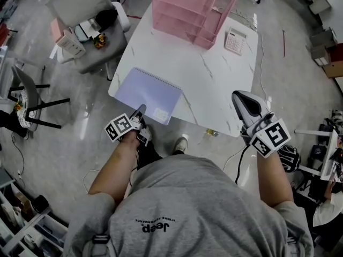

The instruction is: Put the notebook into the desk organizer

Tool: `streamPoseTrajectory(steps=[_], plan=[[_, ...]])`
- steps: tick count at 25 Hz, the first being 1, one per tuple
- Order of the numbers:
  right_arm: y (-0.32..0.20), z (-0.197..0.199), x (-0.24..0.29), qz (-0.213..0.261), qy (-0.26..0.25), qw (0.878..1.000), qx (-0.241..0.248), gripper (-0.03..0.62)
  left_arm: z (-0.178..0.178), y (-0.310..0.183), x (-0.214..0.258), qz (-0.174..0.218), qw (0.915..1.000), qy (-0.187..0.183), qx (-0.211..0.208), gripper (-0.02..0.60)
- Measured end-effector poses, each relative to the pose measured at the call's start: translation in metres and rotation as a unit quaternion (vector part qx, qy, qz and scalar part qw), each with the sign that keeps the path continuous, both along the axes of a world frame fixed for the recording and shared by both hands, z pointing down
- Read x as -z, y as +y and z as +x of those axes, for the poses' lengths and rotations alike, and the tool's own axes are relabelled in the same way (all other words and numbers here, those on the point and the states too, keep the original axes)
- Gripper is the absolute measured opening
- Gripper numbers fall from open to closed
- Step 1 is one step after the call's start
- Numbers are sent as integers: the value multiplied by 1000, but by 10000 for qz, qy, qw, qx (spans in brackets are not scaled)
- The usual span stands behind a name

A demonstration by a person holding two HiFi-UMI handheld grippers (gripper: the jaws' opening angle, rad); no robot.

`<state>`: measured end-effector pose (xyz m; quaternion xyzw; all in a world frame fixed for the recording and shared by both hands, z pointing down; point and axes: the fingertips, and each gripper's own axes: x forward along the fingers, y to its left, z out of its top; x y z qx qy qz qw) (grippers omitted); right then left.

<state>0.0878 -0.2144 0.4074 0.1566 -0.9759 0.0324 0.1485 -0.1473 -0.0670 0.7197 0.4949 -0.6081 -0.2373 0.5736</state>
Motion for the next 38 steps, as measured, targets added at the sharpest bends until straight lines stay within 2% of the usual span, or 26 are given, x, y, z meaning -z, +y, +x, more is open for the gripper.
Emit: streamPoseTrajectory(steps=[4,8,14,19,23,25,31,35,38], plan=[[-3,4,5,32,-66,10000,-25,2,-2,-12,38,167,9956,-635,-663,91],[-7,6,12,60,-177,9998,-50,2,-6,-33,92,545,9809,-1187,-1439,91],[-9,10,24,124,-398,9991,-91,2,-3,-75,165,1088,9473,-1560,-2577,91],[-16,13,38,190,-529,9984,-111,2,13,-111,211,1410,9024,-1820,-3642,91],[-27,3,42,223,-544,9977,-343,2,21,-141,225,1608,8769,-1579,-4245,91],[-33,-6,45,260,-556,9962,-613,2,20,-159,228,1745,8609,-1418,-4564,91],[-39,-34,42,297,-417,9909,-1249,2,15,-198,217,1954,8209,-602,-5332,91],[-43,-46,42,310,-321,9862,-1595,2,7,-218,211,2025,8051,-169,-5572,91],[-45,-50,43,325,-227,9830,-1791,2,-3,-228,201,1956,7988,20,-5689,91]])
